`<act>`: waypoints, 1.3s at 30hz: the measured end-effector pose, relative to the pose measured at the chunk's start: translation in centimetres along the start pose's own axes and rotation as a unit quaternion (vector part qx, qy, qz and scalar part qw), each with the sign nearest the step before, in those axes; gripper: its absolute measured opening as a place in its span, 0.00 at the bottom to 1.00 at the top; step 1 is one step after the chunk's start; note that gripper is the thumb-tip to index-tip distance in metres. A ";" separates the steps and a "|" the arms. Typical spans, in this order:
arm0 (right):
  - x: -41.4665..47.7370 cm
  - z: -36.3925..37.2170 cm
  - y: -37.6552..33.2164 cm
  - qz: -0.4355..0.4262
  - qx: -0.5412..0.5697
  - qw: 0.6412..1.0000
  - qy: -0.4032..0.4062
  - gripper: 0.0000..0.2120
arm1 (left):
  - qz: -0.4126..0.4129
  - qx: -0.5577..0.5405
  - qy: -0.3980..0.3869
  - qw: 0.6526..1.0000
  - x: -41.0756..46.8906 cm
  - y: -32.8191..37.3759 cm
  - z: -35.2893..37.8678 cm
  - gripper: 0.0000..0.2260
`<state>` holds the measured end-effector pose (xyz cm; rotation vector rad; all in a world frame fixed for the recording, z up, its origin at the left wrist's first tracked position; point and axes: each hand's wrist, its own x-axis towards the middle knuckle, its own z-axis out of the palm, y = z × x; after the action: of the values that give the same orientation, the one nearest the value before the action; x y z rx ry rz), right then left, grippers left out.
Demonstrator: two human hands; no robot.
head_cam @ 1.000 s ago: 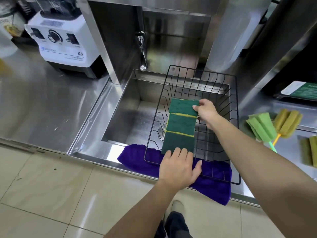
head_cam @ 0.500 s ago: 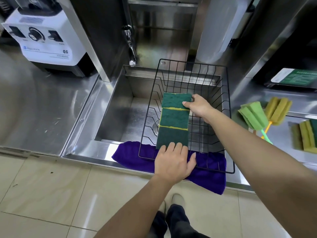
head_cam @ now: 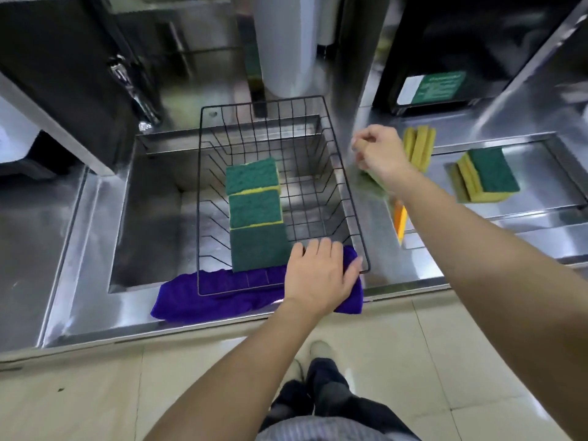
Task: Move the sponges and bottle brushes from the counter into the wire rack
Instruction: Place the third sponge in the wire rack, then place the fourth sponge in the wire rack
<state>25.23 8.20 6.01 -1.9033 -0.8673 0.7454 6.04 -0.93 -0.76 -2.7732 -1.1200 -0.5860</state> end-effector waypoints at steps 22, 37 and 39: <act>-0.8 -15.3 12.6 0.244 -0.219 0.913 0.240 0.28 | 0.019 -0.005 -0.066 0.998 2.3 2.9 1.0 0.23; 1.7 -11.1 2.8 0.084 0.121 0.926 0.349 0.29 | -0.026 -0.031 -0.012 0.999 1.8 1.6 0.0 0.20; 1.7 -9.1 1.4 0.058 0.127 0.943 0.303 0.30 | -0.039 -0.019 0.002 0.999 1.4 0.4 -0.3 0.19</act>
<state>33.57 4.74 8.31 -1.8015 -0.2594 0.2797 7.10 -0.36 0.05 -2.7688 -1.2347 -0.6266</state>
